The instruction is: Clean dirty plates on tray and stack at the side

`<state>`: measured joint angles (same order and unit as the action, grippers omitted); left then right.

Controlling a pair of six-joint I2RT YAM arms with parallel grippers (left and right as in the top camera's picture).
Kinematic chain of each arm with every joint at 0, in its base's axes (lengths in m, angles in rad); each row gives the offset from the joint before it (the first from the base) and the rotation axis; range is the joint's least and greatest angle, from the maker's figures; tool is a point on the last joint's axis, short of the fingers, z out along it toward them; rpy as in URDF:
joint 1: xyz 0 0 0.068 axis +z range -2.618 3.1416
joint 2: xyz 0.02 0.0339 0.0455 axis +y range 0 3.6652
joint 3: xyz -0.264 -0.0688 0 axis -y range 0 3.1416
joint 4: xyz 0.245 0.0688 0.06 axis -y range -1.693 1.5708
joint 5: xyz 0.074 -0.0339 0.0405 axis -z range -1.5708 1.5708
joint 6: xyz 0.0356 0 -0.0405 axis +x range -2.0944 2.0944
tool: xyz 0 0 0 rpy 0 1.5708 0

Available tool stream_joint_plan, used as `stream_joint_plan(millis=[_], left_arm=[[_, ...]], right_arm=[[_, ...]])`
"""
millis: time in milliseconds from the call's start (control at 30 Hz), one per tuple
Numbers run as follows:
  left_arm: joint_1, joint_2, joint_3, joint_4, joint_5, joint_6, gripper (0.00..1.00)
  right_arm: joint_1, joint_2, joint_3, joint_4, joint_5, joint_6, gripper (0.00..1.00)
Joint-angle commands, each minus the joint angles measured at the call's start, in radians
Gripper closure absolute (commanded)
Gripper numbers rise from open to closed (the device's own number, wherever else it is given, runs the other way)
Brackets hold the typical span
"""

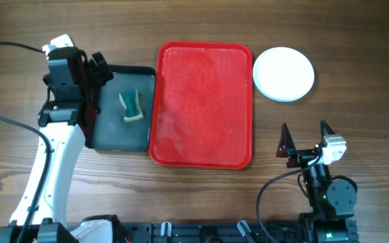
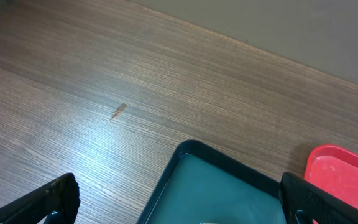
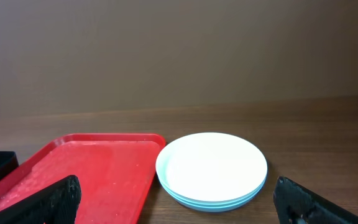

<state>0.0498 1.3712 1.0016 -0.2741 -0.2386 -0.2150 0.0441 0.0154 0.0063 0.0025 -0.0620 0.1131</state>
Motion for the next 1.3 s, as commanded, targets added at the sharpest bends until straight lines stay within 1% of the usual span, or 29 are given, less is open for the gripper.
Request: stream_joint_plan(millis=[0, 600, 700, 833, 933, 1133, 1267], left_arm=[[0.005, 0.004, 0.0, 0.002, -0.005, -0.005, 0.0], [0.005, -0.013, 0.0, -0.003, -0.005, -0.005, 0.0], [0.005, -0.093, 0.0, -0.065, -0.005, -0.005, 0.0], [0.005, -0.265, 0.0, -0.177, -0.005, -0.005, 0.0], [0.005, -0.36, 0.0, -0.203, -0.005, -0.005, 0.0], [0.005, -0.442, -0.001, -0.207, -0.006, -0.005, 0.0], [0.005, -0.5, -0.001, -0.306, -0.005, -0.005, 0.0]], right_arm=[[-0.005, -0.012, -0.002, 0.0, 0.018, 0.021, 0.0], [-0.005, -0.012, -0.002, 0.0, 0.018, 0.02, 0.0], [-0.005, -0.012, -0.002, 0.0, 0.018, 0.021, 0.0], [-0.005, -0.012, -0.002, 0.0, 0.018, 0.021, 0.0], [-0.005, -0.012, -0.002, 0.0, 0.018, 0.02, 0.0], [-0.005, -0.012, -0.002, 0.0, 0.018, 0.02, 0.0], [-0.005, -0.012, -0.002, 0.0, 0.018, 0.02, 0.0]])
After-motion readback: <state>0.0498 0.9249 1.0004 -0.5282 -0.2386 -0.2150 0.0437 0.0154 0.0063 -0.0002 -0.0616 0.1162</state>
